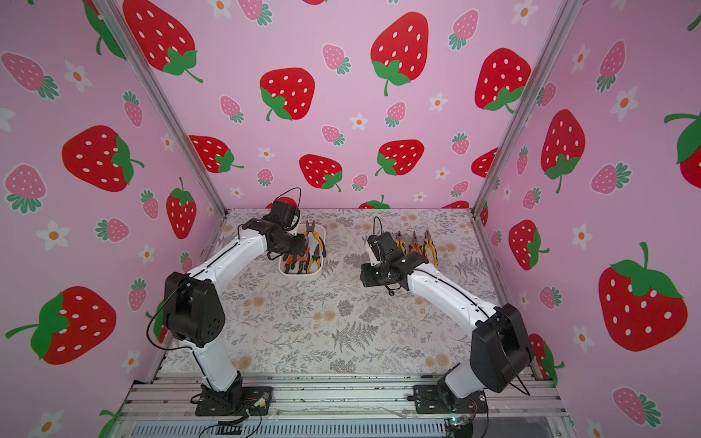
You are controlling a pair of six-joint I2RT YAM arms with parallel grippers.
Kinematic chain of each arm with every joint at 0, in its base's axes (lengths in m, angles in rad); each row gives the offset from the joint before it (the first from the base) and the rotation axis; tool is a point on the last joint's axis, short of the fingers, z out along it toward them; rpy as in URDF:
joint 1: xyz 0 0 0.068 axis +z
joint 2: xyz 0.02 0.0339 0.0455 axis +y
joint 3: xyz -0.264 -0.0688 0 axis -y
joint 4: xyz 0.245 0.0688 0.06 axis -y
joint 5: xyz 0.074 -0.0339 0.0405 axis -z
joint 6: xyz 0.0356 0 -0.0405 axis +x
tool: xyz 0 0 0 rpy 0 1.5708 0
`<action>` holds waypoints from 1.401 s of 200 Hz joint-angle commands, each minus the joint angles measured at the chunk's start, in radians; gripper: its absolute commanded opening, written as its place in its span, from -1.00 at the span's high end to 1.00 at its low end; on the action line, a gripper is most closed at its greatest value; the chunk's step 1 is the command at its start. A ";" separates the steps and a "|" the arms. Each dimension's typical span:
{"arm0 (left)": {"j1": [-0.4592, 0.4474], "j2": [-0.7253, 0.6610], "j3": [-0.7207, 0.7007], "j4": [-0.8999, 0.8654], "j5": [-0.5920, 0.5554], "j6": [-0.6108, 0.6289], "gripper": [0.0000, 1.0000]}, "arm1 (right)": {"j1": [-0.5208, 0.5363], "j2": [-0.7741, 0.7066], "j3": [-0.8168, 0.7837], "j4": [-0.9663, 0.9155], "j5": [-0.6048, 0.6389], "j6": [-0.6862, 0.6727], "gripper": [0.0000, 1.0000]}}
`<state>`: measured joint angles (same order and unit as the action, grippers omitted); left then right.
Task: Take the pliers out of the storage box
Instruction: Pick up the pliers from the storage box, then place the pliers at the center of the board.
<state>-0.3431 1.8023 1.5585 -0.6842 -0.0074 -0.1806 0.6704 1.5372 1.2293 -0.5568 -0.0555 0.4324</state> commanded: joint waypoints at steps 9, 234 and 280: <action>-0.090 -0.097 -0.050 0.062 0.022 -0.059 1.00 | 0.048 0.082 0.110 -0.028 0.008 0.025 0.21; -0.243 -0.420 -0.332 0.116 0.301 -0.092 1.00 | -0.073 0.025 0.025 0.384 -0.445 0.214 0.00; -0.253 -0.436 -0.342 0.137 0.320 -0.100 1.00 | -0.080 0.064 -0.004 0.496 -0.508 0.316 0.14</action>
<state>-0.5880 1.3933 1.2098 -0.6235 0.2668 -0.2768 0.5941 1.5871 1.2293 -0.1360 -0.5060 0.6781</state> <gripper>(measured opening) 0.161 0.468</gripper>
